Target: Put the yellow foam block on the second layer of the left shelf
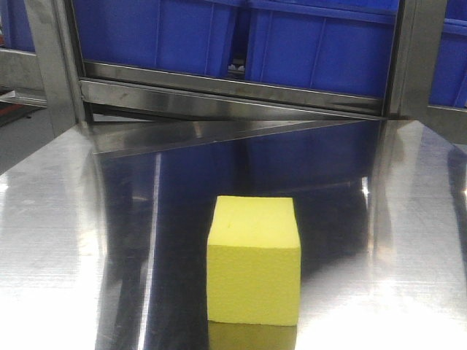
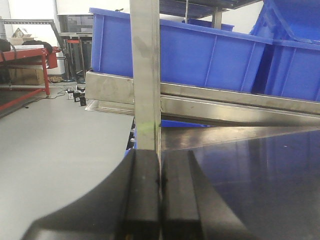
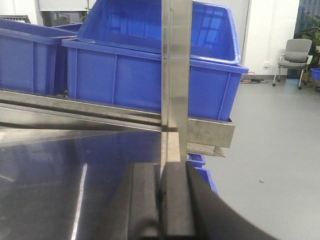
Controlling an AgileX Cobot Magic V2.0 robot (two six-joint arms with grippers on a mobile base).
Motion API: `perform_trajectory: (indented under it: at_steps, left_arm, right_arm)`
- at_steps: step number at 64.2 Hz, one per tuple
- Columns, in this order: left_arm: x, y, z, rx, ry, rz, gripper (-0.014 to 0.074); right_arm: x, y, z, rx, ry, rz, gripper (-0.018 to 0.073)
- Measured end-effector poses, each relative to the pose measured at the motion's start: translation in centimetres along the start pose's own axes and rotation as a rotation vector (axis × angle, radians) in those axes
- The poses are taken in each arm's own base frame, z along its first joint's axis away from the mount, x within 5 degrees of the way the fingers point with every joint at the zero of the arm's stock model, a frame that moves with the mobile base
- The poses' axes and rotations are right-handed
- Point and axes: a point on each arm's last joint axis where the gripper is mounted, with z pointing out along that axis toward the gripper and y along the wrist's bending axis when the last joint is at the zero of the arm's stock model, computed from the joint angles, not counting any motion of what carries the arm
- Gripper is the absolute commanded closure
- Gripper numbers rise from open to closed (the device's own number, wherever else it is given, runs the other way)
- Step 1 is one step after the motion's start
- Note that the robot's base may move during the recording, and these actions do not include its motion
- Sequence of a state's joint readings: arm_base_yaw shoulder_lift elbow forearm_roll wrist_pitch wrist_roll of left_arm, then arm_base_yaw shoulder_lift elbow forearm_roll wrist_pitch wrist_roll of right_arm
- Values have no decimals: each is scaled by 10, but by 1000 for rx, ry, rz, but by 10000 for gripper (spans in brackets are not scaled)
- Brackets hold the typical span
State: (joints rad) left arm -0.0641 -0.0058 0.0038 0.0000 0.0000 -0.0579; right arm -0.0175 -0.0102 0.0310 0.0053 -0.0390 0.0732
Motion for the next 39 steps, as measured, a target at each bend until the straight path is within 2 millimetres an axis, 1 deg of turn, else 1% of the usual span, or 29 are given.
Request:
perform_trajectory:
  at_steps: [29, 39]
  left_arm:
    - [0, 0, 0, 0, 0, 0, 472]
    - [0, 0, 0, 0, 0, 0, 472]
  right_arm:
    - [0, 0, 0, 0, 0, 0, 505]
    - [4, 0, 0, 3, 39, -2, 505]
